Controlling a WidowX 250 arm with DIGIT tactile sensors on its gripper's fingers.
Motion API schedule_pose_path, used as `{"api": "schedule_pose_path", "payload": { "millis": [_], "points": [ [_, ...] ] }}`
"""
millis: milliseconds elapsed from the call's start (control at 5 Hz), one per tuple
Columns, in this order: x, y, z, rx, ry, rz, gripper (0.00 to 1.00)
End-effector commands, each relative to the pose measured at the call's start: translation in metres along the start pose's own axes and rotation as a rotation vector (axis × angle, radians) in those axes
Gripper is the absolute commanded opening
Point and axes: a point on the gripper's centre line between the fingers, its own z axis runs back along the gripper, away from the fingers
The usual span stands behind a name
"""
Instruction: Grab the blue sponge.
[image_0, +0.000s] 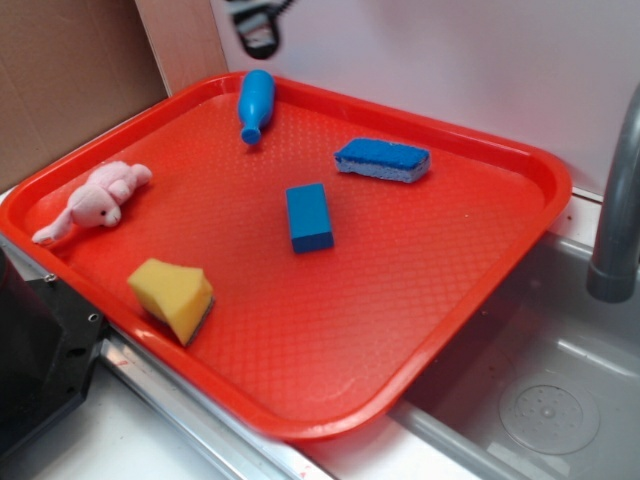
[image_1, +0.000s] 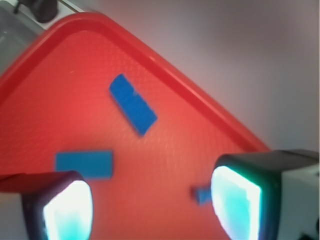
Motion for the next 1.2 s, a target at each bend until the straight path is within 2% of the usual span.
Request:
{"api": "schedule_pose_path", "payload": {
  "millis": [0,1000],
  "points": [
    [0.040,0.006,-0.037,0.002,-0.002,-0.069,1.00],
    [0.038,-0.011,-0.101,-0.050,0.101,-0.146,1.00]
  ]
}}
